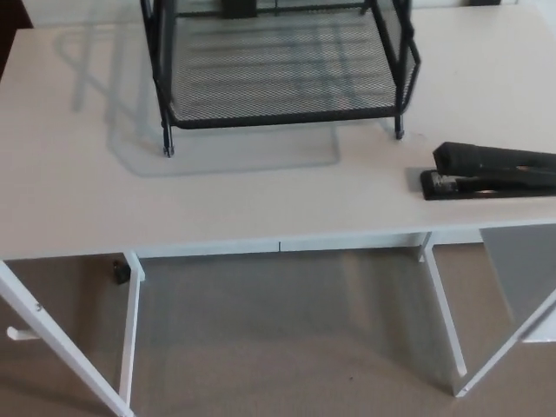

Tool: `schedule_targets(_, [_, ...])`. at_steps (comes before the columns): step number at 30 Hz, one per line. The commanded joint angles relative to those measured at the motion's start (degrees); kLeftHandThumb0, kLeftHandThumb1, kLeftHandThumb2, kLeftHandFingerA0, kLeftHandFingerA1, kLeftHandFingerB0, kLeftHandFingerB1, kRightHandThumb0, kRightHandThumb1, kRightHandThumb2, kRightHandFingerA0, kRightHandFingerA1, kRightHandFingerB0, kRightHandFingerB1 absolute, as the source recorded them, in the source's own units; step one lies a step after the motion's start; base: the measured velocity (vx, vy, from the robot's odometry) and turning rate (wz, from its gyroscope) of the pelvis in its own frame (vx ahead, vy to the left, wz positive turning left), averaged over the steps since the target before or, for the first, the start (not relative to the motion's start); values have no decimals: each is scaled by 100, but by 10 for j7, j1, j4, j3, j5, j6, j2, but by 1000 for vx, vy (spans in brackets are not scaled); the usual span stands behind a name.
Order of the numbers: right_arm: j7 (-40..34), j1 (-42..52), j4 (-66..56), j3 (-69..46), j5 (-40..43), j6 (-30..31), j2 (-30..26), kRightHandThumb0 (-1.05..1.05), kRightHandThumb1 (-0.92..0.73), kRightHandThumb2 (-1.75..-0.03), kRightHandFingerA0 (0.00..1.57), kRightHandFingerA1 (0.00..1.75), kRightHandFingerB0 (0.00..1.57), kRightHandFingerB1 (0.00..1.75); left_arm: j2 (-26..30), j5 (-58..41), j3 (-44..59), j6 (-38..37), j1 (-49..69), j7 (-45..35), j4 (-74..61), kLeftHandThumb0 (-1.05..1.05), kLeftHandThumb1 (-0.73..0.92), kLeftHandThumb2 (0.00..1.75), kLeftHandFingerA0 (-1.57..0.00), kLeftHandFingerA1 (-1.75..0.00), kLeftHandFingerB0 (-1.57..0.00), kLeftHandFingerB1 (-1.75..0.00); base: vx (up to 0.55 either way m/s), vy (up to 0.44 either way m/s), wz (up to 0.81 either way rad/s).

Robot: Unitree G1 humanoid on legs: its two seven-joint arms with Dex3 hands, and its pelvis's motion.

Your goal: The robot walks towards a desk on which a file tray is kept in the middle and a stapler is kept to its right. The robot lifts the stapler using its right hand and places it on the file tray.

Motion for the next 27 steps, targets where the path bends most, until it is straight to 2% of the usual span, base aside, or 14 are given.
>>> schedule_targets(1, [-1, 8, 6, -5, 7, -13, -4, -74, -53, -94, 2, 28, 5, 31, 8, 5, -3, 0, 2, -1, 1, -68, 39, 123, -65, -91, -42, -79, 82, 5, 6])
schedule_targets(27, [-3, 25, 11, -6, 10, -22, 5, -74, -53, -94, 2, 28, 5, 31, 16, 8, -8, -1, 8, -3, 1, -68, 39, 123, -65, -91, -42, -79, 6, 0, 1])
